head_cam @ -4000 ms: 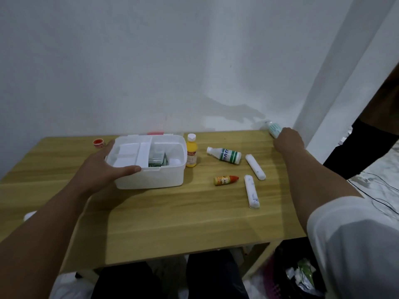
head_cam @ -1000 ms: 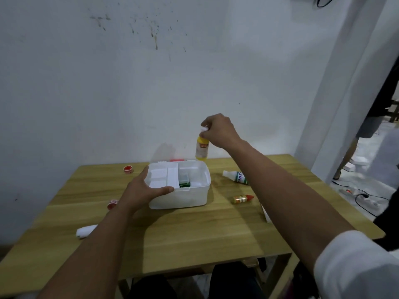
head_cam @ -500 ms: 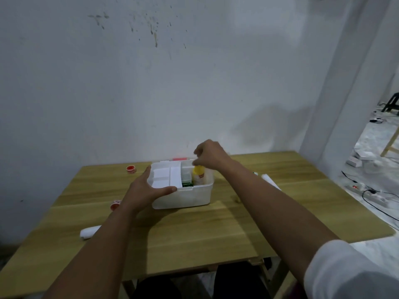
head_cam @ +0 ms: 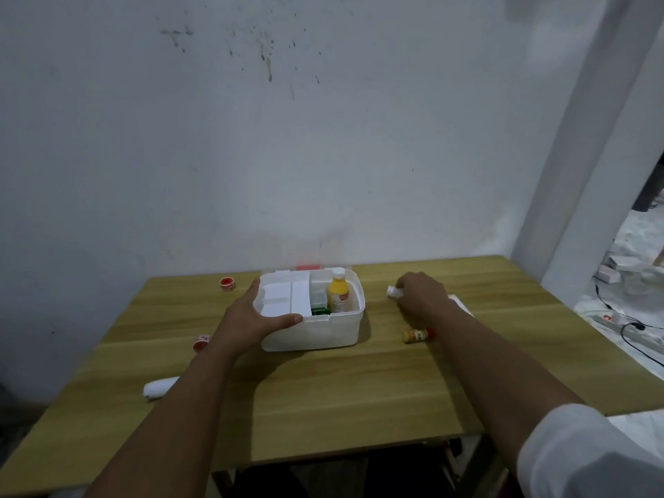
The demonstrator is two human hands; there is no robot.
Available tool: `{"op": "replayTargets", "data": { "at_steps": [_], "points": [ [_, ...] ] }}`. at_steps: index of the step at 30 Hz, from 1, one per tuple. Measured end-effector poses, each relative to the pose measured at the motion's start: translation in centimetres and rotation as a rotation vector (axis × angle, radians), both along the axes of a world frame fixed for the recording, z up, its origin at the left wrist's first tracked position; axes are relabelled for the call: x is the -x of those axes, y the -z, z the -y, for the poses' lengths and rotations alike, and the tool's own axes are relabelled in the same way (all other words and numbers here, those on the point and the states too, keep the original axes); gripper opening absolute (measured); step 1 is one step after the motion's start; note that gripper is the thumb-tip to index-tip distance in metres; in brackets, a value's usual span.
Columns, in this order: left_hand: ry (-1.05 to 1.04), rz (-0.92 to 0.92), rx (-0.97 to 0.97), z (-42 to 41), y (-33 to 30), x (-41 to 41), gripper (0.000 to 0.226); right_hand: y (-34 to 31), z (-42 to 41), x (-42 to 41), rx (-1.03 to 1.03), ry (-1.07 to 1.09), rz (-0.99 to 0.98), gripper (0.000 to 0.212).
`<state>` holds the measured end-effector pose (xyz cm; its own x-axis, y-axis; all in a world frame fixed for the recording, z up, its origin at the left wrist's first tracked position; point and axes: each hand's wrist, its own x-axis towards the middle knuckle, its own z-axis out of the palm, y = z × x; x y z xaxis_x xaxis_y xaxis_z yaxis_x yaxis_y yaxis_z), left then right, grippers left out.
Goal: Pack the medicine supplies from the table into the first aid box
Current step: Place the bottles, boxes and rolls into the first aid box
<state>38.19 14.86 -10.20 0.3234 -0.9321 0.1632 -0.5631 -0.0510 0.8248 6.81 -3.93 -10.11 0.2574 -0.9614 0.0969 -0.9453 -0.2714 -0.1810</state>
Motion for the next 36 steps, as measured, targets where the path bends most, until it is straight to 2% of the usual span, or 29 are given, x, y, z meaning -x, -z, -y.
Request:
{"op": "replayTargets", "data": {
  "at_steps": [1,3,5,9,12,14,17,19,21,24,28,31,34,36],
  "points": [
    [0.0,-0.008,0.0,0.0,0.0,0.0,0.115,-0.2,0.0,0.0,0.004,0.007,0.061,0.033],
    [-0.002,-0.012,-0.003,0.0,0.0,0.0,0.112,-1.6,0.1,-0.3,0.015,-0.01,0.208,0.03],
    [-0.002,-0.007,-0.008,0.1,0.0,0.0,0.11,-4.2,0.2,-0.9,0.049,-0.023,0.397,0.026],
    [0.003,0.001,-0.005,0.1,0.1,-0.2,0.114,-10.4,-0.6,-2.8,0.136,-0.143,0.691,0.033],
    [-0.003,-0.003,-0.007,0.1,0.1,-0.1,0.119,-13.2,-1.9,-4.6,0.039,-0.244,0.878,0.031],
    [-0.006,-0.009,-0.007,0.1,0.1,0.0,0.119,-13.6,-2.6,-5.6,-0.087,-0.297,0.924,0.03],
    [-0.007,-0.008,-0.02,0.2,0.1,-0.1,0.119,-12.0,-3.6,-6.9,-0.227,-0.327,0.856,0.03],
    [-0.027,0.015,-0.045,0.3,0.2,-0.2,0.127,-10.3,-4.2,-7.5,-0.252,-0.329,0.76,0.03],
    [-0.037,0.031,-0.064,0.4,0.3,-0.4,0.133,-8.9,-4.8,-7.8,-0.226,-0.329,0.684,0.03],
    [-0.009,0.029,-0.049,0.3,0.2,-0.3,0.13,-8.3,-5.5,-8.2,-0.142,-0.343,0.575,0.034],
    [0.006,0.037,-0.033,0.3,0.1,0.0,0.13,-7.8,-5.8,-8.4,0.017,-0.404,0.287,0.038],
    [0.0,0.024,-0.035,0.3,0.0,0.1,0.133,-7.1,-6.1,-8.2,0.046,-0.416,0.129,0.04],
    [-0.001,0.033,-0.041,0.3,0.0,0.1,0.13,-7.1,-6.5,-8.0,0.023,-0.427,0.114,0.053],
    [-0.007,0.033,-0.049,0.3,0.0,0.1,0.128,-8.1,-6.5,-7.2,-0.008,-0.41,0.242,0.054]
  ]
}}
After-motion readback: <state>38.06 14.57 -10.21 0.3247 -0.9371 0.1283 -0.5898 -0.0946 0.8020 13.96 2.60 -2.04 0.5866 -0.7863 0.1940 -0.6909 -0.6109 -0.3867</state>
